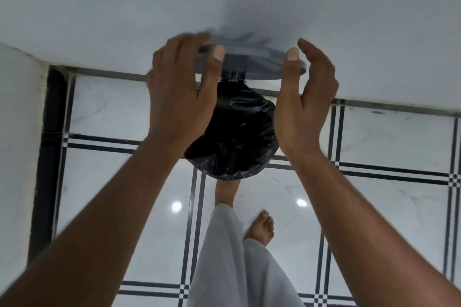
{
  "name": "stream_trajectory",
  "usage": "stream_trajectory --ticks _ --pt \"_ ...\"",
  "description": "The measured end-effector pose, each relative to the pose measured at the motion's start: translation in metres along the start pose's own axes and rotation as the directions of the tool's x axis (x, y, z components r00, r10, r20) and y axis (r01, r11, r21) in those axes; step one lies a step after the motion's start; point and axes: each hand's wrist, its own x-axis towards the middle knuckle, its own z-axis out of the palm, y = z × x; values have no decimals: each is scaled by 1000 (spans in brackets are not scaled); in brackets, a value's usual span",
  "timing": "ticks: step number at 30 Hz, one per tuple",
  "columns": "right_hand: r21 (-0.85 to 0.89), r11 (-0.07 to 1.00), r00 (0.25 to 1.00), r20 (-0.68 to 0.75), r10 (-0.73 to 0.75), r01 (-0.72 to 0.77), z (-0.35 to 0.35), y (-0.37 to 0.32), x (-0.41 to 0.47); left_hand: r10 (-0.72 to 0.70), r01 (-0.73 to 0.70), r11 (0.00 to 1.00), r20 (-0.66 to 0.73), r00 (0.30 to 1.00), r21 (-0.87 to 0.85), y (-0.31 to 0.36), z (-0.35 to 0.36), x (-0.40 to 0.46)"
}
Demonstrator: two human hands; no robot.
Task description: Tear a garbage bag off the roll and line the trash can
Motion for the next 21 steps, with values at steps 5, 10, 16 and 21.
stream_trajectory --ticks 5,10,16,21 --pt "-44 997 997 57 -60 62 -11 34 -26 40 -41 999 48 998 32 -24 0 -50" --pt "-93 995 980 197 -8 27 -33 72 -81 45 -58 996 182 982 71 -47 -4 -109" --pt "-225 974 954 296 42 27 -22 127 -149 -45 -30 984 412 910 175 -89 19 -173" --pt "-354 932 855 459 241 -72 2 164 -190 -183 103 981 629 756 162 -108 48 -196"
